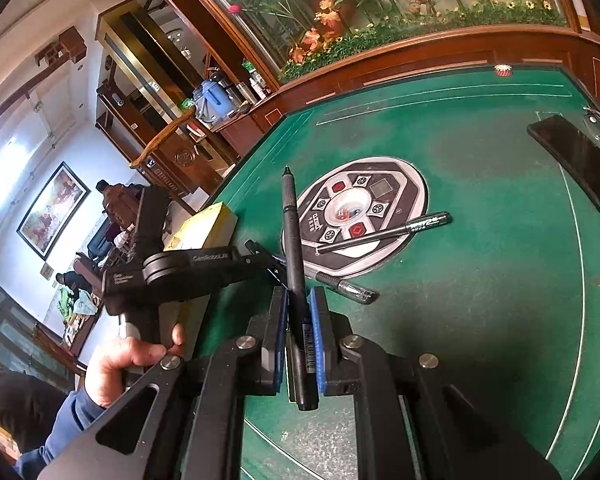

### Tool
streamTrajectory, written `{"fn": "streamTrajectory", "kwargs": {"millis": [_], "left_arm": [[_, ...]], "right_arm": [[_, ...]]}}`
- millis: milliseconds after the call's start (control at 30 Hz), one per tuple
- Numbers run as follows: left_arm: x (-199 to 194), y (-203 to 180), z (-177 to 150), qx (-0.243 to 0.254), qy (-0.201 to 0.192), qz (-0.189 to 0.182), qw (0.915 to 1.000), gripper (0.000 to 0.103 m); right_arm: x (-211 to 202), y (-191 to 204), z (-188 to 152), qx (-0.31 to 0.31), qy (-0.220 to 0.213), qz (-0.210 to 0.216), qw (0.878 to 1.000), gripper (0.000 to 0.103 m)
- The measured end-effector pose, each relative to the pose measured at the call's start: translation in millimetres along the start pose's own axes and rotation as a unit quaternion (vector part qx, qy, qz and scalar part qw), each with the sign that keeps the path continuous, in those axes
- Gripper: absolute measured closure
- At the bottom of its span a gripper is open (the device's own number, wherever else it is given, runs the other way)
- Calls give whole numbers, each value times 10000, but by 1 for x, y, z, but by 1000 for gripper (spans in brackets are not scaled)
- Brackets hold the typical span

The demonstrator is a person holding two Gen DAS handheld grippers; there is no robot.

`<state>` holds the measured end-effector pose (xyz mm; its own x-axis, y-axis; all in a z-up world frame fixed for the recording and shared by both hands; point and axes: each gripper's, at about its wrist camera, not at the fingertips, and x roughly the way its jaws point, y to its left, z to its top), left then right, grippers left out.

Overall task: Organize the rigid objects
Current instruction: 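Grasp a black pen with the right gripper while the left gripper grasps the purple-capped marker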

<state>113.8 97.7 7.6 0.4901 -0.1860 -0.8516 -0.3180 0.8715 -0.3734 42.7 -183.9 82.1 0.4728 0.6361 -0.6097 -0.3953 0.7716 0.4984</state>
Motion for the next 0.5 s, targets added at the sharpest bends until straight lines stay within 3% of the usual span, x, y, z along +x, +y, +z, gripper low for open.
{"fn": "streamTrajectory", "kwargs": {"millis": [100,267,500], "left_arm": [[2,-8,0,164,-29,214,9996,68],[-2,-9,-14,356,-64,87,9993,81],[-15,-21,-54,1191,-169,298,9923,87]], "right_arm": [[1,0,-1,28,0,0,10000,92],[0,2,0,18,-35,-9,10000,92],[6,1,-1,35,24,-10,10000,92]]}}
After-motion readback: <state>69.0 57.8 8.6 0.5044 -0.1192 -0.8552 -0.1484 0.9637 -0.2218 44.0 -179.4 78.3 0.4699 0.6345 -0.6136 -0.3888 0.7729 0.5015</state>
